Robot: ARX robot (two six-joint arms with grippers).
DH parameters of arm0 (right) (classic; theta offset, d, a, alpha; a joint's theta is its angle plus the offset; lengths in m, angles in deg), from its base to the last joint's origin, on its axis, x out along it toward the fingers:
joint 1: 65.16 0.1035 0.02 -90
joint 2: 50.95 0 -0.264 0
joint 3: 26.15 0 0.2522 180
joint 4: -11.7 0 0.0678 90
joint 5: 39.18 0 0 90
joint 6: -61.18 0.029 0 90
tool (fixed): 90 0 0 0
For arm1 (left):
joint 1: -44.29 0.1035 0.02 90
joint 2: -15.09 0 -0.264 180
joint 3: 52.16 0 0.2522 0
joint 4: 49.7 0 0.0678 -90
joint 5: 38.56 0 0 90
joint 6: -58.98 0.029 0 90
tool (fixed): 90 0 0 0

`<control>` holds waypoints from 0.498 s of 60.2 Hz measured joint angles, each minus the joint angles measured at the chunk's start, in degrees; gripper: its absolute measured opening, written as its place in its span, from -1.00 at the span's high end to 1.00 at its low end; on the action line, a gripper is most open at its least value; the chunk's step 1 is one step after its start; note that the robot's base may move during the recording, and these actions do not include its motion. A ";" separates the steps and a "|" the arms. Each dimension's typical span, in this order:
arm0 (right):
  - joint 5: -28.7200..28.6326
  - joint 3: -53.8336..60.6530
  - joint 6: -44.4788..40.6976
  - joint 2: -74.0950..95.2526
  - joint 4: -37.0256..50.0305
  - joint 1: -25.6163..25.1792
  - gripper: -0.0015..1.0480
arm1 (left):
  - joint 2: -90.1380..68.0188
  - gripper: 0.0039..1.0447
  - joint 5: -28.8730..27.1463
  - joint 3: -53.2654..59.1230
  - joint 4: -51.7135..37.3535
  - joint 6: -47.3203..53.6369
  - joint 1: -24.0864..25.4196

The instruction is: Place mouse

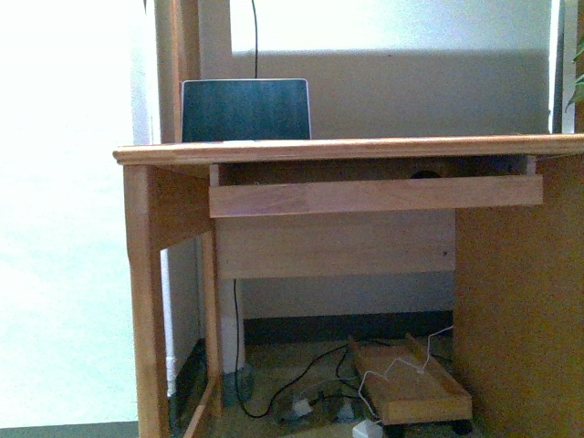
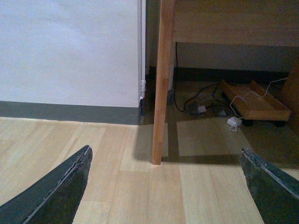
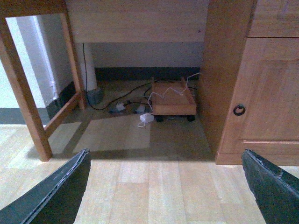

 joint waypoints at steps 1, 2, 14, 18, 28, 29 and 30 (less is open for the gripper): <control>0.02 0.00 0.00 0.00 0.00 0.00 -0.86 | 0.00 -0.86 -0.02 0.00 0.00 0.00 0.00; 0.02 0.00 0.00 0.00 0.00 0.00 -0.86 | 0.00 -0.86 -0.02 0.00 0.00 0.00 0.00; 0.02 0.00 0.00 -0.02 0.00 0.00 -0.86 | 0.00 -0.86 0.00 0.00 0.00 0.00 0.00; 0.00 0.00 -0.02 0.00 0.00 0.00 -0.86 | 0.00 -0.86 -0.02 0.00 0.00 0.00 0.00; 0.02 0.02 0.00 0.00 0.00 0.00 -0.86 | 0.02 -0.86 0.00 0.00 0.00 0.00 0.00; 0.07 0.00 0.00 0.00 0.00 0.00 -0.86 | 0.04 -0.86 0.00 0.00 0.00 0.00 0.00; 0.07 0.00 0.00 -0.02 0.00 0.00 -0.86 | 0.04 -0.86 0.00 0.00 0.00 0.00 0.00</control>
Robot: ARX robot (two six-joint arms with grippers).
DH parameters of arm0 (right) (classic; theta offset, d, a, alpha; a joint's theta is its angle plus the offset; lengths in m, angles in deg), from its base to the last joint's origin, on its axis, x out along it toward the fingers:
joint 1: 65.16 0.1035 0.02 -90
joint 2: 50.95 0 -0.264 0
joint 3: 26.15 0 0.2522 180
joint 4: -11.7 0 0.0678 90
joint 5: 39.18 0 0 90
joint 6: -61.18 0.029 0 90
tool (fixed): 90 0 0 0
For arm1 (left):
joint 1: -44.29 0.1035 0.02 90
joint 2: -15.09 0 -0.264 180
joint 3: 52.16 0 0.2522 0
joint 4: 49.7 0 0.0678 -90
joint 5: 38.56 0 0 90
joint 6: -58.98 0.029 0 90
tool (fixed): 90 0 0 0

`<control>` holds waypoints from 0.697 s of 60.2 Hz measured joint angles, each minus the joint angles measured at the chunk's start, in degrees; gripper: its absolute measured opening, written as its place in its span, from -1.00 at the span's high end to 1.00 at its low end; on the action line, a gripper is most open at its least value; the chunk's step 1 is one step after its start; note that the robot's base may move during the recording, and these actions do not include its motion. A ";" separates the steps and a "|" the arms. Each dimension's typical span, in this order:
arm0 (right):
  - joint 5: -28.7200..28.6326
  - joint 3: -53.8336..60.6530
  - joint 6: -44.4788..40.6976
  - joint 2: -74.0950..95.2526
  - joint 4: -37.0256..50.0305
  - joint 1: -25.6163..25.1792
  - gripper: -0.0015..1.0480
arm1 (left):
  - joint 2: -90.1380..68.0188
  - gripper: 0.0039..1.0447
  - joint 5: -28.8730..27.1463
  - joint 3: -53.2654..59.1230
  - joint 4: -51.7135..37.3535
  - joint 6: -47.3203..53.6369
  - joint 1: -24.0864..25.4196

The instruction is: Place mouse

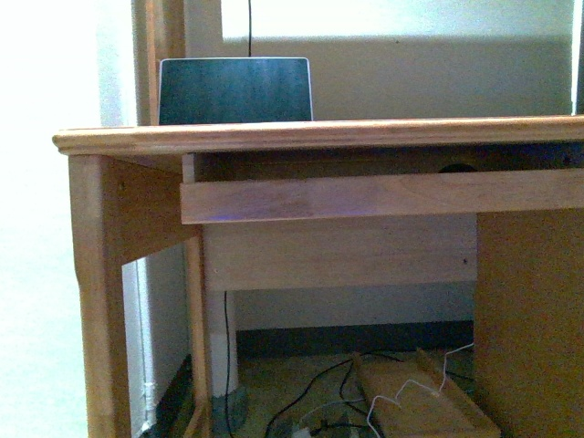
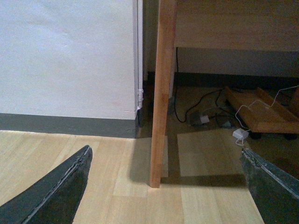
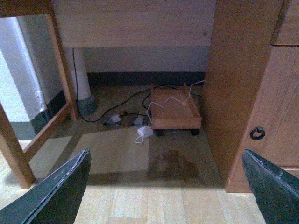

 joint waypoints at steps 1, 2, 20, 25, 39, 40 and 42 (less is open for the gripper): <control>-0.02 0.00 -0.02 0.00 0.00 0.00 -0.86 | 0.00 -0.86 0.00 0.00 0.00 0.00 0.00; -0.02 0.00 -0.02 0.00 0.00 0.00 -0.86 | 0.00 -0.86 0.00 0.00 0.00 0.00 0.00; -0.04 0.00 0.00 0.00 -0.04 0.00 -0.86 | 0.02 -0.86 -0.04 0.00 0.02 0.00 0.00; -0.04 0.00 0.00 0.00 -0.04 0.00 -0.86 | 0.02 -0.86 0.02 0.00 0.02 0.00 0.00; -0.07 0.00 0.02 0.00 -0.04 0.00 -0.86 | 0.02 -0.86 -0.02 0.00 0.00 0.00 0.00; -0.07 0.00 -0.02 0.00 -0.04 0.00 -0.86 | 0.02 -0.86 -0.02 0.00 0.02 0.00 0.00; -0.04 0.00 -0.02 0.02 -0.04 0.00 -0.86 | 0.02 -0.86 0.00 0.00 0.02 0.00 0.00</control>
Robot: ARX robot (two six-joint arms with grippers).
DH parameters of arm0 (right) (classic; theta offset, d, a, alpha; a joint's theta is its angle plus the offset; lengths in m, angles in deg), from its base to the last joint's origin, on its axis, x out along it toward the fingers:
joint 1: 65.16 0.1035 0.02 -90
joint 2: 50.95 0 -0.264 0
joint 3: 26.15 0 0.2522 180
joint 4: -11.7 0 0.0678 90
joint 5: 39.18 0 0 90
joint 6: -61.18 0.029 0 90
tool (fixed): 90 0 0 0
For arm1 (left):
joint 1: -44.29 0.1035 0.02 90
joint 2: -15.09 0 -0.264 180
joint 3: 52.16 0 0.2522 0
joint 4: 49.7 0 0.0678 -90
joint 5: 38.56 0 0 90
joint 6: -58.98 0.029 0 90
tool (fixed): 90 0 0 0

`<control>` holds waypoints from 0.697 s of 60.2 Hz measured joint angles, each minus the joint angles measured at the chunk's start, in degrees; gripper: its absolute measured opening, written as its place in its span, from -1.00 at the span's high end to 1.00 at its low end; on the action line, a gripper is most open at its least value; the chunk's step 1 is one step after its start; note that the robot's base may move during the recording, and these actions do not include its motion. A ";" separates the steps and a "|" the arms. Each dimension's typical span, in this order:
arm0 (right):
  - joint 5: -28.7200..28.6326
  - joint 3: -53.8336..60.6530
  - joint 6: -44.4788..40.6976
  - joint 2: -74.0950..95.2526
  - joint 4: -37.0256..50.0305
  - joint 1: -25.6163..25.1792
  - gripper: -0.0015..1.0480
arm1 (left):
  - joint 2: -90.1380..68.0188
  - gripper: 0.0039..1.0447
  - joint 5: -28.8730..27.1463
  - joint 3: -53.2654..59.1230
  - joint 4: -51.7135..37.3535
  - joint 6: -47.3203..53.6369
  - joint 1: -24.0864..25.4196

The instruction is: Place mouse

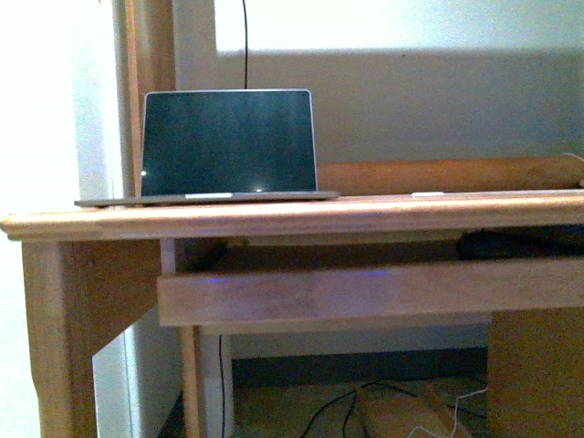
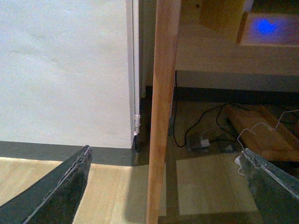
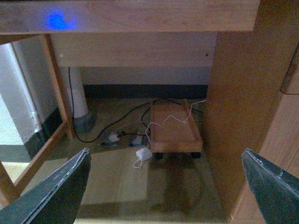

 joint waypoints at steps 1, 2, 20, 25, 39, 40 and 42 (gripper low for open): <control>0.00 0.00 0.02 -0.02 0.00 0.00 -0.86 | 0.00 -0.86 0.00 0.00 0.00 0.00 0.00; 0.00 0.00 0.04 -0.02 0.00 0.00 -0.86 | 0.00 -0.86 -0.04 0.00 0.00 0.00 0.00; -0.04 0.00 0.00 -0.02 0.00 0.00 -0.86 | 0.00 -0.86 0.00 0.00 0.00 0.00 0.00; 0.00 0.02 0.07 -0.02 0.00 0.00 -0.86 | 0.00 -0.86 -0.02 0.00 -0.02 0.00 0.00; -0.02 0.00 0.02 0.00 0.00 0.04 -0.86 | -21.51 -0.86 23.43 -4.09 -3.15 -2.84 3.54; -0.02 0.00 0.02 0.00 0.00 0.04 -0.86 | -23.34 -0.86 23.71 -4.26 -4.46 -2.21 3.52; -0.02 0.00 0.02 -0.02 0.00 0.04 -0.86 | -29.24 -0.86 23.63 -5.07 -8.85 0.11 3.54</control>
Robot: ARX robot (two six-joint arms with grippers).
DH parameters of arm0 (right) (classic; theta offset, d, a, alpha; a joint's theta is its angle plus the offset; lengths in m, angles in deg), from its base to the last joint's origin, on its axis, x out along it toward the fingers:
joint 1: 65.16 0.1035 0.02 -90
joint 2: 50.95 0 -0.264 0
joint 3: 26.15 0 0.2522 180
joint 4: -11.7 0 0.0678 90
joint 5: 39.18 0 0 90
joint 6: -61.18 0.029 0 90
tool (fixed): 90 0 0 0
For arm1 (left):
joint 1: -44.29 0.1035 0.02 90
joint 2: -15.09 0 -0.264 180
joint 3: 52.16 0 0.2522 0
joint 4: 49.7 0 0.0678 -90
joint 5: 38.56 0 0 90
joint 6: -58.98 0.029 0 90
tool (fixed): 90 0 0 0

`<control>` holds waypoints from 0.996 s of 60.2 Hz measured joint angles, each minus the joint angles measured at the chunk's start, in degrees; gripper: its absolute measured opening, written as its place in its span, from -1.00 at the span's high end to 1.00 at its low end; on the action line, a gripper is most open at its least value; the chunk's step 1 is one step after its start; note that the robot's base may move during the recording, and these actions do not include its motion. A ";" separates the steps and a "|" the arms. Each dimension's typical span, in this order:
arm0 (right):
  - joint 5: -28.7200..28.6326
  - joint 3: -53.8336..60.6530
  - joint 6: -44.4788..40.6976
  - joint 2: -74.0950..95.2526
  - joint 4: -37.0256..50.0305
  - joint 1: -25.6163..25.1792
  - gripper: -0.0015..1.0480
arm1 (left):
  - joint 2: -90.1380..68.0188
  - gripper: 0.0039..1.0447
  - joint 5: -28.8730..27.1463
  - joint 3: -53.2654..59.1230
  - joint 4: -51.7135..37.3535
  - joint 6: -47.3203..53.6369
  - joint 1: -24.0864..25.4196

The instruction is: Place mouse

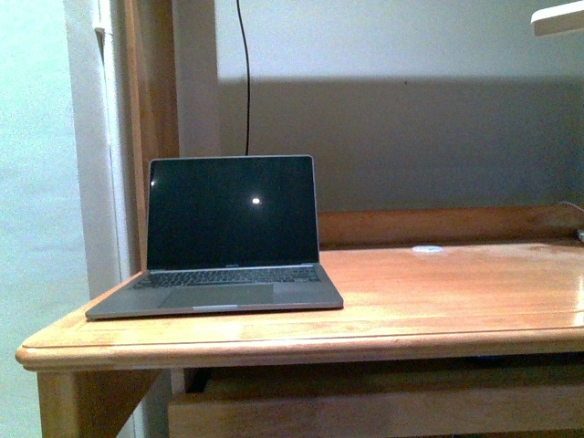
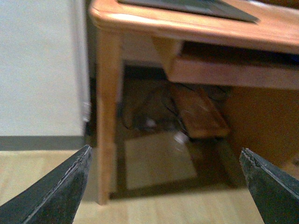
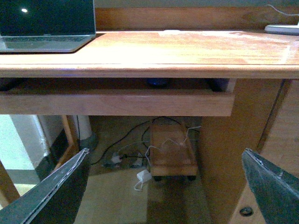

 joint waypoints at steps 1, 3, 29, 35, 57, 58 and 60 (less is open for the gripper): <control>0.02 0.00 0.00 0.00 0.00 0.00 -0.86 | -4.00 -0.86 -0.46 -0.72 -3.13 1.75 0.00; 0.02 0.00 0.00 0.00 0.00 0.00 -0.86 | -10.32 -0.86 -1.66 -2.05 -8.15 4.33 -0.11; -0.02 0.00 0.00 0.00 0.00 0.00 -0.86 | -73.79 -0.86 -3.98 -27.06 -51.45 58.88 -7.98; 0.00 0.00 0.00 0.00 0.00 0.00 -0.86 | -79.38 -0.86 -2.23 -30.73 -51.65 66.47 -10.19; -0.02 0.00 0.00 0.00 0.00 0.00 -0.86 | -91.06 -0.86 0.94 -43.04 -50.71 79.30 -11.61; 0.00 0.00 0.00 0.00 0.00 0.00 -0.86 | -91.91 -0.86 1.09 -43.63 -50.75 79.60 -11.67; 0.00 0.00 0.00 0.00 0.00 0.00 -0.86 | -93.13 -0.86 1.42 -44.59 -50.86 80.08 -11.82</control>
